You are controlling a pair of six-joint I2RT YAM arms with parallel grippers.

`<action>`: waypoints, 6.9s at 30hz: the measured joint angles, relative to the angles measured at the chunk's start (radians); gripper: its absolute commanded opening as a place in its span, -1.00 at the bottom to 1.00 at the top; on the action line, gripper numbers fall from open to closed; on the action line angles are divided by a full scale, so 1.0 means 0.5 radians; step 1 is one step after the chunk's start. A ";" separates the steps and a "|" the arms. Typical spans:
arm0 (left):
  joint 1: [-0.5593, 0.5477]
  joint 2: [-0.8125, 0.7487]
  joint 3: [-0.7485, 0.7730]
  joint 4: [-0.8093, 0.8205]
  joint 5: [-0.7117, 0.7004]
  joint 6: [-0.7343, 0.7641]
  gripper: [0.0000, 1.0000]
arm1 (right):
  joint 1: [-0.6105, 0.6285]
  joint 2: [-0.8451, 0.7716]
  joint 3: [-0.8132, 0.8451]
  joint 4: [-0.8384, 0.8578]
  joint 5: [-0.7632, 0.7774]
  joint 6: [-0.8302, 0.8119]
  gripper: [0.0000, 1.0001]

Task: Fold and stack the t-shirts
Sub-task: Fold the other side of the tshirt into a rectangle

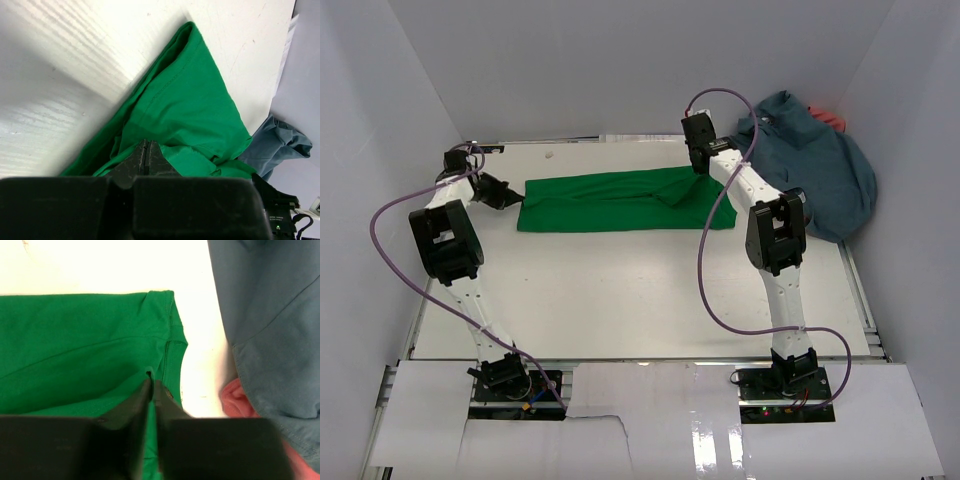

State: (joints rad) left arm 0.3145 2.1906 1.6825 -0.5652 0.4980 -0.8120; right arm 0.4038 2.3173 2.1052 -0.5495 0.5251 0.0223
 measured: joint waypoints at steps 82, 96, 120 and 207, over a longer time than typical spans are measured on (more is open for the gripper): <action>-1.393 0.280 0.414 -0.013 -0.115 0.565 -0.31 | 0.136 -0.188 -0.556 0.111 -0.838 0.480 0.08; -1.423 0.288 0.285 0.050 -0.106 0.562 -0.33 | 0.136 -0.092 -0.475 0.149 -0.964 0.569 0.08; -1.471 0.076 -0.151 0.385 -0.085 0.529 -0.33 | 0.109 0.124 -0.157 0.295 -1.044 0.646 0.09; -1.694 0.583 0.936 0.040 -0.118 0.847 -0.38 | -0.181 -1.068 -1.855 0.266 -0.567 0.565 -0.84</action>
State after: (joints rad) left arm -0.5323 2.4821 2.1506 -0.5449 0.4389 -0.3885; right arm 0.3134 1.7832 1.1774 -0.4168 0.2417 0.3050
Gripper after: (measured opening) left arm 0.319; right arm 0.078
